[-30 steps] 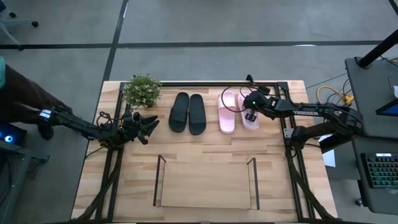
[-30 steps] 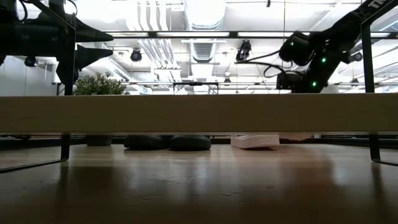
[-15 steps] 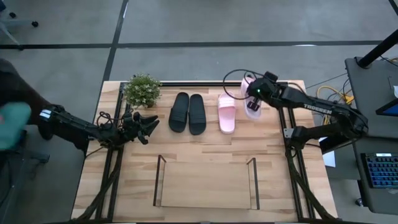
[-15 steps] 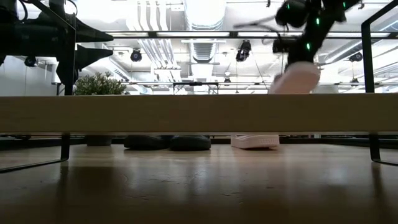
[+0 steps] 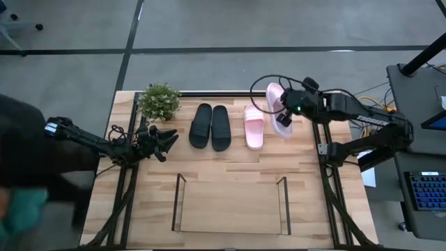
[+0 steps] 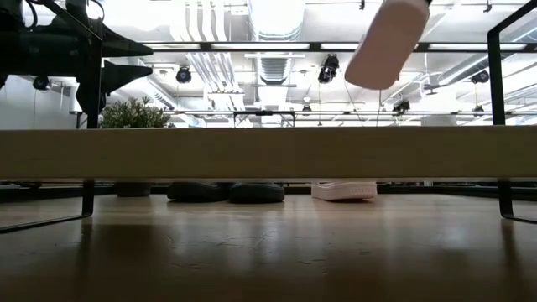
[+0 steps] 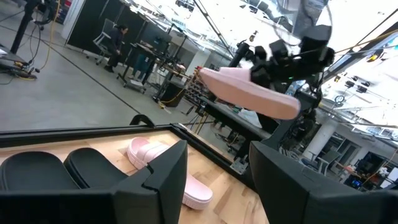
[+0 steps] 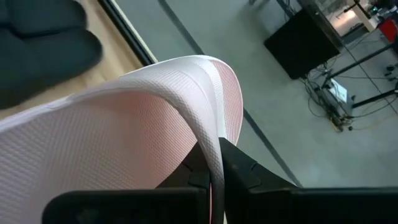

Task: Pick and place slides into the shelf
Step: Put the right pink slide on the shelf

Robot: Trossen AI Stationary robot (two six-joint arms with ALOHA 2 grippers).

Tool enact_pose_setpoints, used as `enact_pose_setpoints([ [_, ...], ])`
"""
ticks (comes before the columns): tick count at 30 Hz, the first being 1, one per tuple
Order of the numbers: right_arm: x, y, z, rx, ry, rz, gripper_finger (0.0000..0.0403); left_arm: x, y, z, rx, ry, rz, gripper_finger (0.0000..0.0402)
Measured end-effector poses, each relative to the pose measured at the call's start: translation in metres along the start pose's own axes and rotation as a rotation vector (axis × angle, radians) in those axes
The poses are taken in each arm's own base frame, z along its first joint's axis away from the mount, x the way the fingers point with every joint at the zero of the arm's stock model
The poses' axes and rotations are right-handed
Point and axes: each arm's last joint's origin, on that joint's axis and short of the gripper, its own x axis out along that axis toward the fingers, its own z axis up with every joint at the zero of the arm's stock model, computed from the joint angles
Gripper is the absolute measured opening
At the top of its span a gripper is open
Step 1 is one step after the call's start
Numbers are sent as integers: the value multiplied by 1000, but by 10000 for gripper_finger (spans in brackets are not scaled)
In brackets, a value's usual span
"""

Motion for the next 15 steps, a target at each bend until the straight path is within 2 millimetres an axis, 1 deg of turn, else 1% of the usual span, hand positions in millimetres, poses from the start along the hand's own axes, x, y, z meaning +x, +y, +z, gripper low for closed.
enact_pose_setpoints([
  [4, -16, 18, 6, -22, 17, 11, 8, 0, 0, 0, 0, 0, 0, 160],
  [15, -31, 75, 18, -19, 48, 86, 8, 0, 0, 0, 1, 0, 0, 160],
])
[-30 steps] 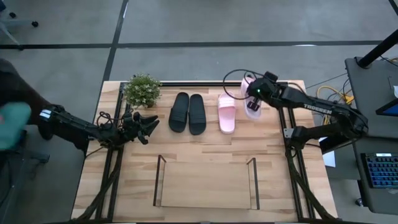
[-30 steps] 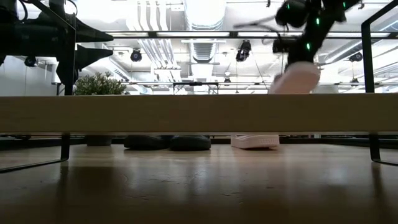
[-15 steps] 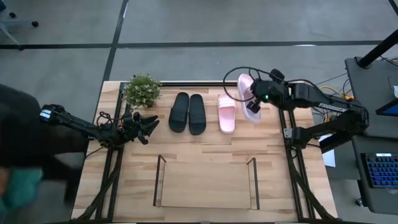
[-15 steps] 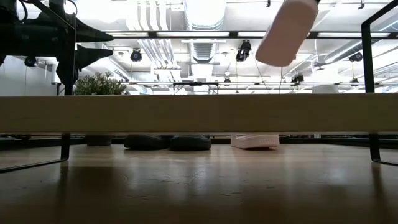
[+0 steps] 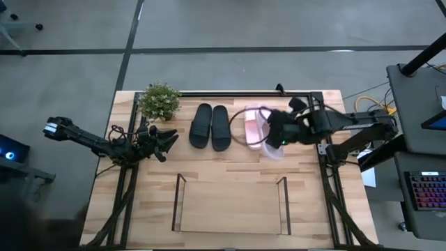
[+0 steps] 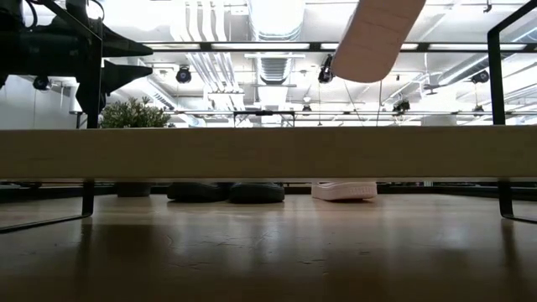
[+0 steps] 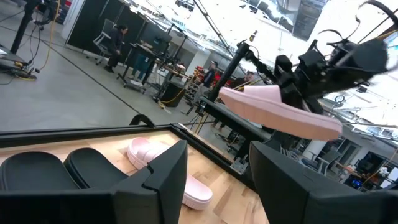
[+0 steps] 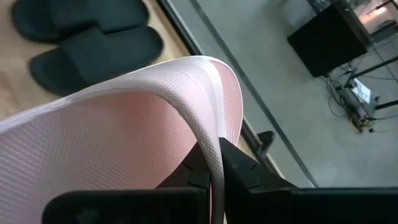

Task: Pick and place slides into the shelf
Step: Put the right pink slide on the shelf

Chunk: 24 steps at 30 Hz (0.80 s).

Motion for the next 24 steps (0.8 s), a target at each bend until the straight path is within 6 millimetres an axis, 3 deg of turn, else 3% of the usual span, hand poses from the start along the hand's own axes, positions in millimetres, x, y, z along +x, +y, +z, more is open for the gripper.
enact_pose_setpoints([
  [18, -29, 77, 22, -12, 54, 6, 8, 0, 0, 0, 1, 1, 0, 160],
  [24, -39, 95, 12, 54, 44, 38, 8, 0, 0, 0, 7, 2, 1, 160],
])
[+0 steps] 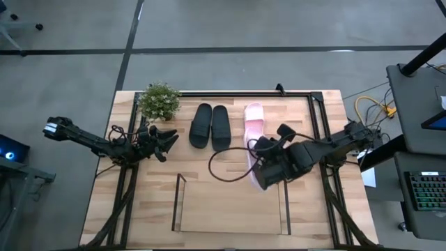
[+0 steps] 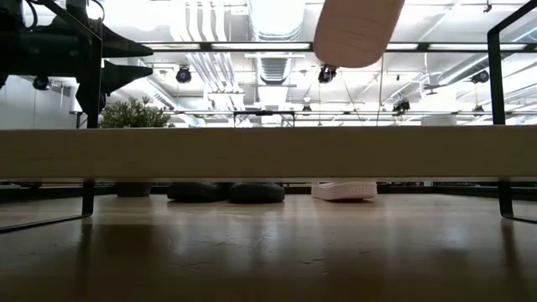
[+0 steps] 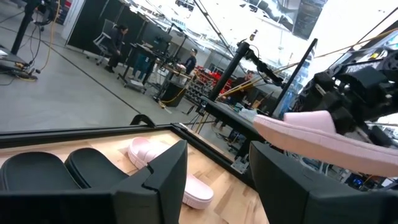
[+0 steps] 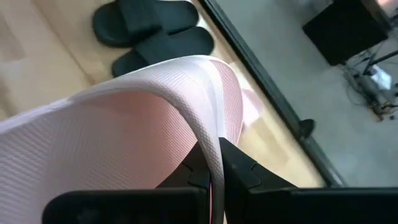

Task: Pick and place slides into the shelf
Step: Put the right pink slide on the shelf

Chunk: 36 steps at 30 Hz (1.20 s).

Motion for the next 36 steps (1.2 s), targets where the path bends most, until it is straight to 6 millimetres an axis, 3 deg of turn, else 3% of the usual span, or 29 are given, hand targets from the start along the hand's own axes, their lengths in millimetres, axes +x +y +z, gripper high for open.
enact_pose_setpoints([
  [8, -9, 33, -21, -22, 38, 58, 8, 0, 0, -1, 6, 5, 1, 160],
  [12, -7, 54, -22, -72, 54, 67, 8, 0, 0, -1, 6, 6, 1, 160],
  [19, 11, 97, -23, -161, 85, 45, 8, 0, 0, -1, 6, 6, 2, 160],
  [23, 22, 118, -34, -182, 119, 25, 8, 0, 0, -1, 6, 5, 2, 160],
  [31, 20, 128, -51, -75, 147, 16, 8, 0, 0, -1, 5, 6, 2, 160],
  [36, 17, 131, -59, -98, 197, 41, 8, 0, 0, -2, 8, 8, 3, 160],
])
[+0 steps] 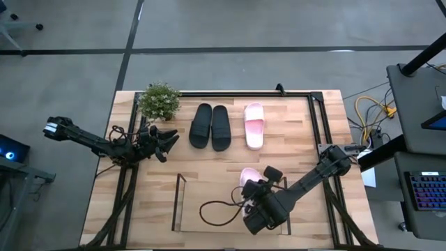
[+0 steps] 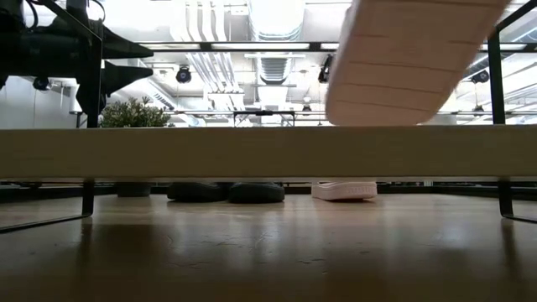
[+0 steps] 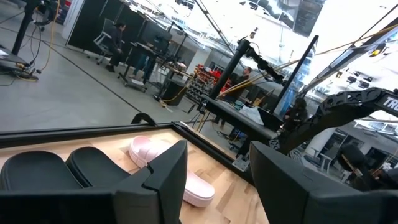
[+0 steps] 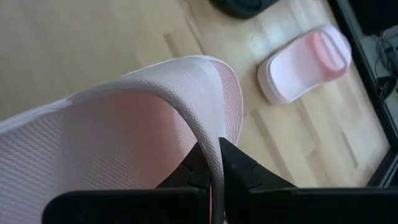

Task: Pick and place slides into the shelf
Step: Put the right pink slide on the shelf

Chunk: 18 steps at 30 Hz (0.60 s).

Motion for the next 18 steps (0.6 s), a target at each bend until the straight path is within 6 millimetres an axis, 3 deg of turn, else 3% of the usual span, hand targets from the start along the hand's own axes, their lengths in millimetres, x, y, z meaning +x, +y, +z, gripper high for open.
enact_pose_setpoints([
  [8, -1, 4, -7, -81, 42, 25, 8, 0, 0, -1, 3, 3, 1, 160],
  [18, 24, 15, -35, -140, 99, -71, 8, 0, 0, -1, 3, 4, 0, 160],
])
